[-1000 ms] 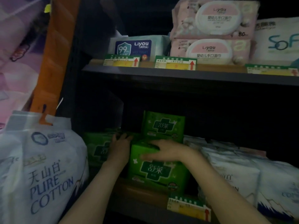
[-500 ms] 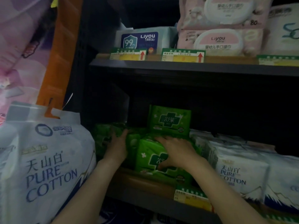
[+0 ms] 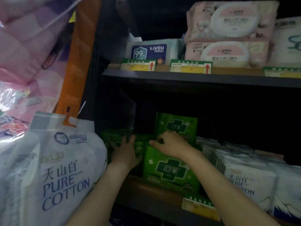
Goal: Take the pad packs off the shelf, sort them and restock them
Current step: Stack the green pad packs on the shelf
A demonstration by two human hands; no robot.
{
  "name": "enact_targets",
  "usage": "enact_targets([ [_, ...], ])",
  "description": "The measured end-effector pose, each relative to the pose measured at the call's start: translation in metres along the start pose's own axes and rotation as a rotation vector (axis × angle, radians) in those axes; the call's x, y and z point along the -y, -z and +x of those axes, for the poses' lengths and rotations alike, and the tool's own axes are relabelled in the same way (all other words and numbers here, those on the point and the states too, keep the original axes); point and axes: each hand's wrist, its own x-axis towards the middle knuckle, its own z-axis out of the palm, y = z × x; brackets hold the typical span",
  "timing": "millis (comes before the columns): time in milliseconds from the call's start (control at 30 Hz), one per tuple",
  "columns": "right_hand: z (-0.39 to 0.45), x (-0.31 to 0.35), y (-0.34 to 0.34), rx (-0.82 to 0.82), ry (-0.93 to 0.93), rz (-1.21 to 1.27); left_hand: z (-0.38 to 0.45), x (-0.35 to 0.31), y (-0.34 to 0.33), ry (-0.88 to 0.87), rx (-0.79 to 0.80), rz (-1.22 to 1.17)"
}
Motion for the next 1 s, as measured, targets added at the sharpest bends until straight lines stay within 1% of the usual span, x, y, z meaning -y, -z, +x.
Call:
enact_targets([
  [33,0.009,0.005,0.000,-0.039,0.023,0.080,-0.002,-0.002,0.001,0.006,-0.015,0.017],
  [67,0.020,0.009,-0.002,-0.042,0.031,0.107,-0.003,-0.004,0.001,0.015,-0.041,0.041],
  [167,0.061,0.009,-0.013,0.074,-0.007,0.032,-0.004,-0.014,-0.002,0.049,-0.127,0.115],
  [267,0.093,0.004,-0.021,0.167,-0.078,-0.036,0.001,-0.016,-0.001,0.053,-0.147,0.145],
  [400,0.114,0.005,-0.027,0.186,-0.128,-0.081,-0.005,-0.002,0.020,0.052,-0.141,0.114],
  [467,0.120,0.009,-0.031,0.127,-0.131,-0.072,-0.010,0.004,0.026,0.059,-0.153,0.055],
  [567,0.129,0.015,-0.036,-0.026,-0.120,-0.040,-0.018,0.007,0.028,0.072,-0.210,-0.083],
  [667,0.123,0.015,-0.032,-0.099,-0.126,-0.002,-0.028,0.013,0.033,0.100,-0.290,-0.203],
  [767,0.108,0.007,-0.028,-0.145,-0.026,-0.074,-0.038,0.023,0.039,0.074,-0.341,-0.265],
  [833,0.097,0.004,-0.025,-0.180,0.010,0.008,-0.042,0.026,0.043,0.040,-0.380,-0.287],
  [900,0.087,-0.001,-0.021,-0.220,0.082,0.020,-0.044,0.030,0.045,0.026,-0.409,-0.314],
  [933,0.084,-0.004,-0.020,-0.216,0.080,0.031,-0.046,0.029,0.044,0.022,-0.415,-0.324],
  [1000,0.083,-0.011,-0.018,-0.198,0.064,-0.031,-0.050,0.028,0.040,0.009,-0.435,-0.327],
])
